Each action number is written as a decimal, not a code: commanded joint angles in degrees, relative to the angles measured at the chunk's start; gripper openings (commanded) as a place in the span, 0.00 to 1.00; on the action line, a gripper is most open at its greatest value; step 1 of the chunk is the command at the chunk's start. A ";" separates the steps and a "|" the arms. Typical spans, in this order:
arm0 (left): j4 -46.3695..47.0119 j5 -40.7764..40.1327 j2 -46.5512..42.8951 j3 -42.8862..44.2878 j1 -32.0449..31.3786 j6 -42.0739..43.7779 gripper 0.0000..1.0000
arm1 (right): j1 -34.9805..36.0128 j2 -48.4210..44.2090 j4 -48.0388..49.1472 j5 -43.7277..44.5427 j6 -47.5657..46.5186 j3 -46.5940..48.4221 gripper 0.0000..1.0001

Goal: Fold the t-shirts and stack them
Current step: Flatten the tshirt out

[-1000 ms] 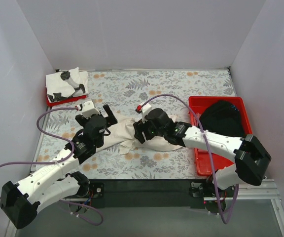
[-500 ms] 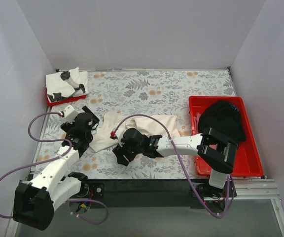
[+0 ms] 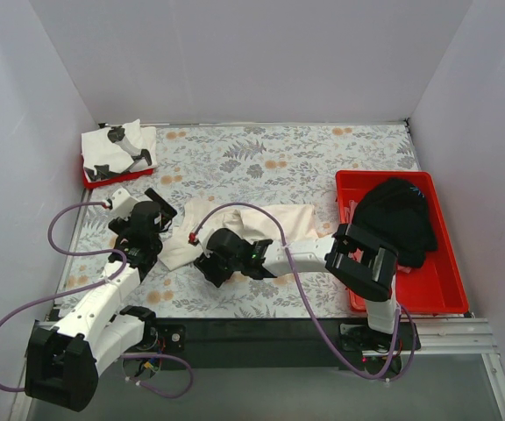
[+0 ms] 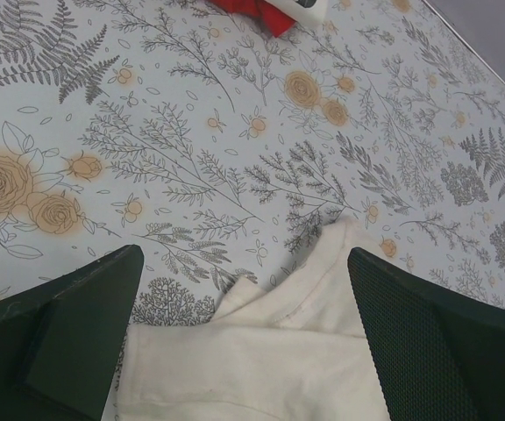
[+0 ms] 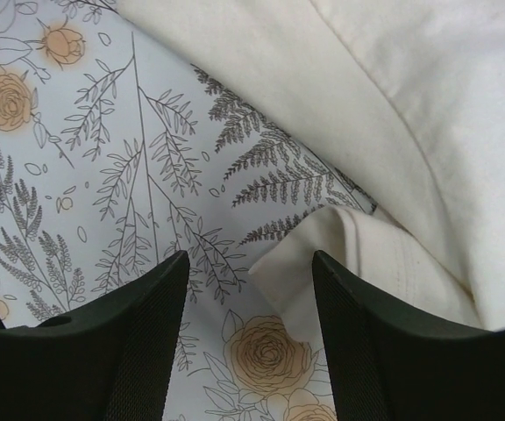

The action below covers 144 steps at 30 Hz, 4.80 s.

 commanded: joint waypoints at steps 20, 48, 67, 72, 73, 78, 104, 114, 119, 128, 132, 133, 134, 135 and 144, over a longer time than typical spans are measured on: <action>1.34 1.12 -3.42 -0.74 0.24 -0.36 0.96 | -5.25 -4.78 -10.02 19.49 -1.63 1.63 0.01; 22.25 30.75 18.17 2.85 -25.68 -0.97 0.85 | -27.85 -18.78 -10.55 20.99 -9.81 14.11 0.01; 21.03 10.88 44.12 18.94 -35.53 4.56 0.73 | -27.77 -22.74 -10.64 18.62 -9.81 9.46 0.01; 19.62 8.07 47.90 21.76 -35.44 5.53 0.63 | -27.86 -23.79 -10.64 18.71 -9.81 8.40 0.01; 19.71 8.24 48.34 22.02 -35.44 5.70 0.54 | -27.86 -24.23 -10.64 18.71 -9.81 8.14 0.01; 20.41 10.70 49.84 22.46 -35.44 5.97 0.07 | -28.03 -24.85 -10.72 20.29 -9.81 6.99 0.01; -5.95 15.17 19.16 42.06 0.23 17.40 0.00 | -33.39 -51.12 -14.24 28.91 -18.16 12.80 0.01; -5.72 15.19 32.55 41.13 7.21 10.72 0.80 | -31.64 -55.53 -15.21 4.93 -1.02 -9.69 0.01; 16.69 21.07 12.33 19.59 -10.38 16.96 0.81 | -30.58 -49.29 -11.96 -1.77 0.12 -9.18 0.01; 31.39 28.12 8.43 4.27 -27.52 21.44 0.82 | -28.74 -42.87 -10.72 -0.19 2.85 -4.44 0.01; 34.90 23.98 12.48 5.15 -35.43 23.63 0.83 | -28.12 -40.41 -9.85 1.39 4.78 -2.77 0.01; 36.65 23.02 13.36 5.24 -37.18 23.90 0.83 | -27.95 -39.71 -9.58 1.57 5.48 -2.42 0.01; 37.45 23.01 15.02 5.41 -37.72 23.99 0.83 | -27.77 -39.44 -9.41 1.83 5.75 -2.06 0.01; 38.07 22.92 15.91 5.76 -38.08 23.90 0.83 | -27.68 -39.09 -9.32 1.92 6.01 -1.45 0.01; 42.03 15.72 24.61 10.86 -40.28 22.49 0.88 | -25.40 -36.45 -9.05 2.27 6.80 0.05 0.01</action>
